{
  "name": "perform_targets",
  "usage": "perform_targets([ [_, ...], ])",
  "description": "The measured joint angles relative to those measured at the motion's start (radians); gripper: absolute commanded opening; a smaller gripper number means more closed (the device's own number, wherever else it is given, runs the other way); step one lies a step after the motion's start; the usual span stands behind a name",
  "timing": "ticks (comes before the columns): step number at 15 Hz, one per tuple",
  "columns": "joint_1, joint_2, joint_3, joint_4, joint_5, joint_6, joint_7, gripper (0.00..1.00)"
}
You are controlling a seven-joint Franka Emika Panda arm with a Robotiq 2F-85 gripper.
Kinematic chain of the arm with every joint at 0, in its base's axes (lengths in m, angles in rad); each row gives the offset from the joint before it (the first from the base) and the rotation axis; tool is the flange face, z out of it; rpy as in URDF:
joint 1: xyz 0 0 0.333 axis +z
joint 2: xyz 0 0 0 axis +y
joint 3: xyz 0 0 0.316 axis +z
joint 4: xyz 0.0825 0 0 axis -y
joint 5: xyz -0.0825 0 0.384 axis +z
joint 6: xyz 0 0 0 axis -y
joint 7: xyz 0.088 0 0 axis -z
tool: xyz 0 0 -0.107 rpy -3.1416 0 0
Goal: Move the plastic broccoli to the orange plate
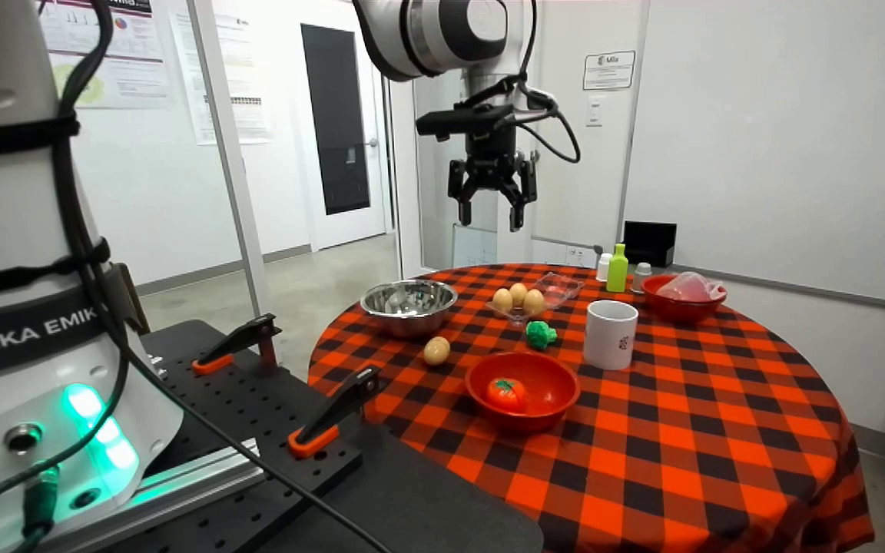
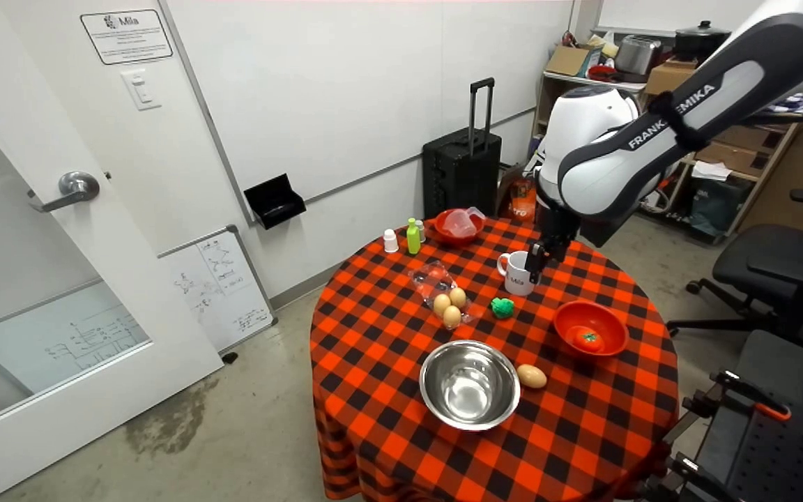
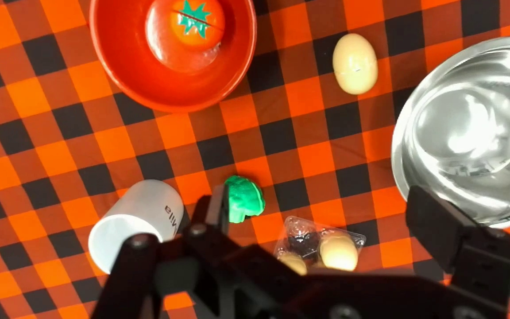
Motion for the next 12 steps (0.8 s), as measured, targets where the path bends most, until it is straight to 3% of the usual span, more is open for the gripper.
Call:
perform_targets([
  [7,-0.059,0.229,0.009,0.196,0.005,0.028,-0.141,1.00],
  [12,-0.126,0.367,0.062,0.323,0.042,0.053,-0.232,1.00],
])
